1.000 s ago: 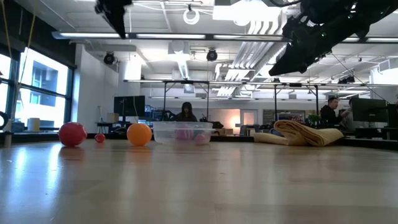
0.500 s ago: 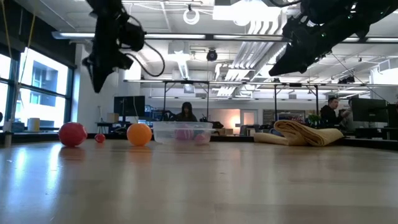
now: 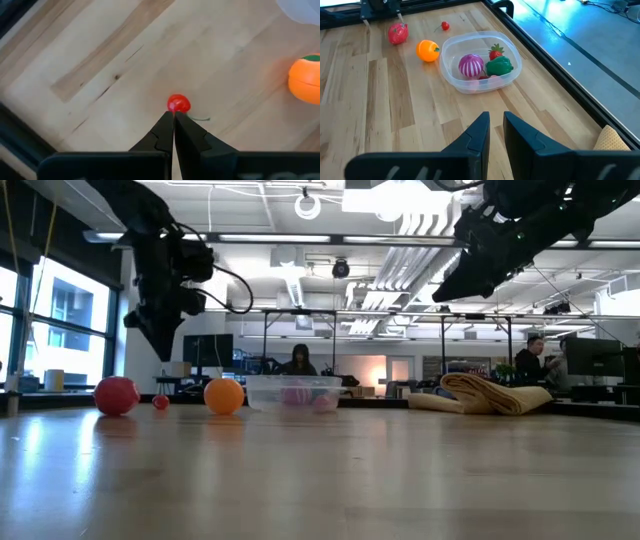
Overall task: Pick and placing Produce into tupperware
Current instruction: Put the red cherry into the transparent bin
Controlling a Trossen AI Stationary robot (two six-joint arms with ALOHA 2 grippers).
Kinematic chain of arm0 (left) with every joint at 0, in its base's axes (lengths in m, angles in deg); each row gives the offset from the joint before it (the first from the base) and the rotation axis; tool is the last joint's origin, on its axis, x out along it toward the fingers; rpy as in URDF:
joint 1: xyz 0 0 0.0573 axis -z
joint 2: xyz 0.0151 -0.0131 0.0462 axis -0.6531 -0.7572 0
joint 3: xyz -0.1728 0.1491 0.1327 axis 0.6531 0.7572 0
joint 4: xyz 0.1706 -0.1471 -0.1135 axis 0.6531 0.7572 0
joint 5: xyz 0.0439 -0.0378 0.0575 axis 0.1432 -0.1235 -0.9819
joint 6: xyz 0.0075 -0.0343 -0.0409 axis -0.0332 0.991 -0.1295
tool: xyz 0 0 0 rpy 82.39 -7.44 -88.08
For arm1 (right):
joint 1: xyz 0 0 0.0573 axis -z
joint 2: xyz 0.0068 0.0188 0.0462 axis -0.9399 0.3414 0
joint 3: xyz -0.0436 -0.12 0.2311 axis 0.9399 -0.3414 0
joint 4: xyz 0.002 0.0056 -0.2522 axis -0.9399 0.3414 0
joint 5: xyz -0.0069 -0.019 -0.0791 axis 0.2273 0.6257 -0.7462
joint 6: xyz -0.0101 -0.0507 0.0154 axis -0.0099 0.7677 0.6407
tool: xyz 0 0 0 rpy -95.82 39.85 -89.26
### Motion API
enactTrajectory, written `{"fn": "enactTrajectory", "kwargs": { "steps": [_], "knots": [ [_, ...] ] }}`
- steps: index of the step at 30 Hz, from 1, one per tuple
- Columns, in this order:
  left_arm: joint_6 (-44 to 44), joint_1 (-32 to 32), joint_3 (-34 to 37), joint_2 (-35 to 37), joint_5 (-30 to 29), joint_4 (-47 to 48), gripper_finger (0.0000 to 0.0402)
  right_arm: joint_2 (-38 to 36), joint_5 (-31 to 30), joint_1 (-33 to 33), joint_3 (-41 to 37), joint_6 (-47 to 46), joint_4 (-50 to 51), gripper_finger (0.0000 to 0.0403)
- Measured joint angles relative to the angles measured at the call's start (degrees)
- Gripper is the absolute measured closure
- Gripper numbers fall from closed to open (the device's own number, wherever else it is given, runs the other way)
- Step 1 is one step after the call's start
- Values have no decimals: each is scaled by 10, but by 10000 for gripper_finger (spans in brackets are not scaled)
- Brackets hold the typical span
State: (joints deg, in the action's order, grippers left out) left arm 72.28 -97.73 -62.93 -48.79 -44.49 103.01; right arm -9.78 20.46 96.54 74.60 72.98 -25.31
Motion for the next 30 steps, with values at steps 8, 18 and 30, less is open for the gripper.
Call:
{"fn": "enactTrajectory", "kwargs": {
  "steps": [8,18,30],
  "knots": [
    [90,0,0,0,-14,9,396,0,0,0,0,0,0,359],
    [188,37,16,-1,-47,8,396,0,0,0,0,0,0,359],
    [265,47,17,-4,-97,-17,396,0,0,0,0,1,0,359]
  ]
}}
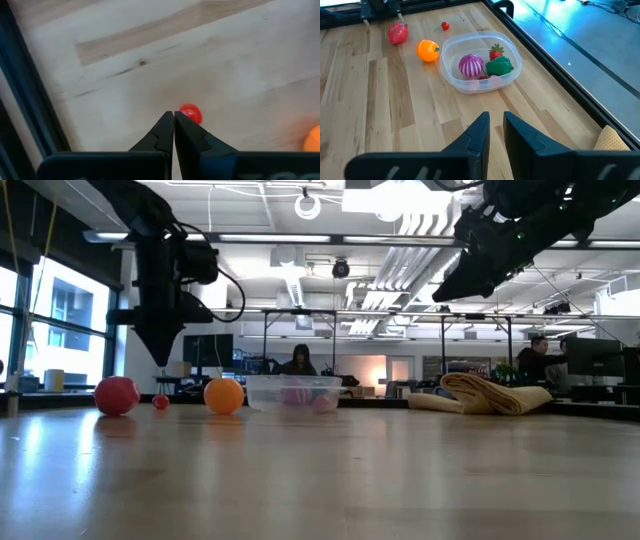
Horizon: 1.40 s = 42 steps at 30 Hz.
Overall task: Pick and placing Produce into tupperware
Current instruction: Put the red cherry into the transparent bin
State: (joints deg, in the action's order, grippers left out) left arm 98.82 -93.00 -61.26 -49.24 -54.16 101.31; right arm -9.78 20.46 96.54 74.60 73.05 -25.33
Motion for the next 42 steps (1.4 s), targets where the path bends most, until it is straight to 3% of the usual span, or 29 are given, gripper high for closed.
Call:
{"fn": "enactTrajectory", "kwargs": {
  "steps": [11,19,32,42],
  "knots": [
    [118,33,0,-54,8,11,396,0,0,0,0,-1,0,359],
    [81,31,1,-90,28,-11,393,0,0,0,0,0,0,359],
    [97,32,1,-90,4,-9,274,0,0,0,0,0,0,359],
    [119,53,0,-108,-9,-22,266,0,0,0,0,0,0,359]
  ]
}}
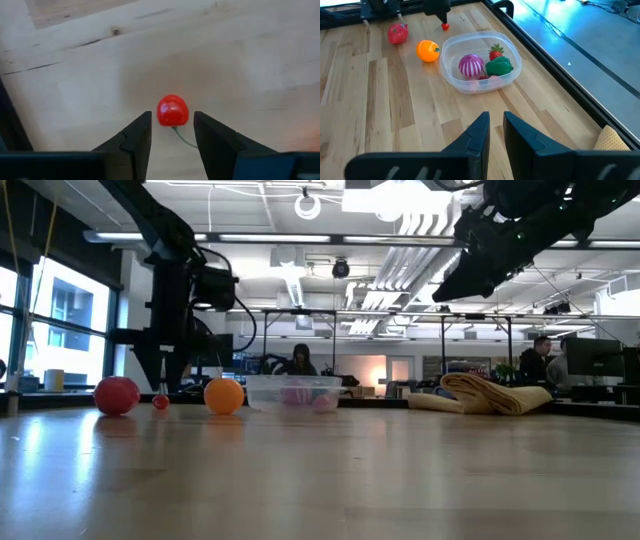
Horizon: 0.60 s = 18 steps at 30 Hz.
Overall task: Pick and placing Produce into tupperware
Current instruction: Put the red cherry into the transparent bin
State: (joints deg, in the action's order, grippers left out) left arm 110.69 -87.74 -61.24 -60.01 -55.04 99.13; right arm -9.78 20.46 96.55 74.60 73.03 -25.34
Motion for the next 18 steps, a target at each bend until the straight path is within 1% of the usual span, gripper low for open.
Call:
{"fn": "enactTrajectory", "kwargs": {
  "steps": [6,14,18],
  "knots": [
    [0,5,0,-19,-4,-3,268,0,0,0,0,0,0,359],
    [0,5,1,-20,-8,-1,268,0,0,0,0,0,0,359],
    [0,5,23,-20,-6,-25,268,0,0,0,0,0,0,359]
  ]
}}
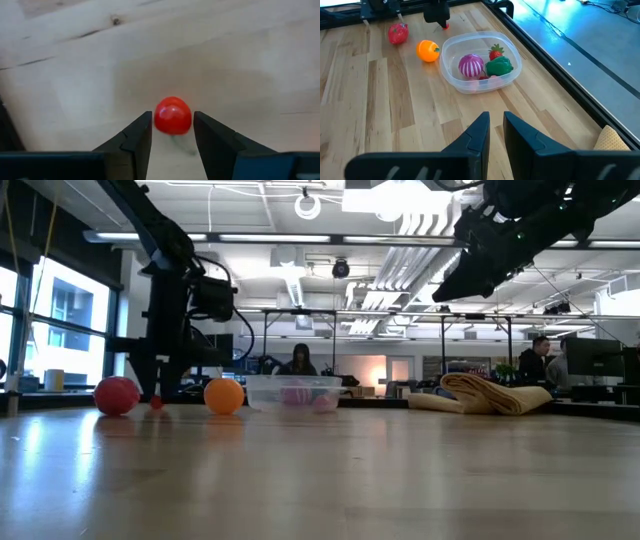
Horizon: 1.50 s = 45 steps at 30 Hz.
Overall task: Pick and placing Produce into tupperware
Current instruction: Put the red cherry into the transparent bin
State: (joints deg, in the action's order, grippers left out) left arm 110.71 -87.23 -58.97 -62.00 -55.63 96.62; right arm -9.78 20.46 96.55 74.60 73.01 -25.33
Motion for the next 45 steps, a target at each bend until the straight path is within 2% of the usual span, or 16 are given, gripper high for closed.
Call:
{"fn": "enactTrajectory", "kwargs": {
  "steps": [4,13,22,29,33,40,45],
  "knots": [
    [-1,0,16,0,0,-39,268,0,0,0,0,0,0,359],
    [0,0,16,0,0,-38,269,0,0,0,0,0,0,359],
    [-14,0,16,1,-5,-37,307,0,0,0,0,0,0,359],
    [-16,0,17,0,-8,-36,276,0,0,0,0,0,0,359],
    [-46,0,17,0,-9,-37,277,0,0,0,0,0,0,359],
    [-89,0,17,0,-9,-54,303,0,0,0,0,0,0,359],
    [-113,0,0,0,-8,-46,299,0,0,0,0,0,0,359]
  ]
}}
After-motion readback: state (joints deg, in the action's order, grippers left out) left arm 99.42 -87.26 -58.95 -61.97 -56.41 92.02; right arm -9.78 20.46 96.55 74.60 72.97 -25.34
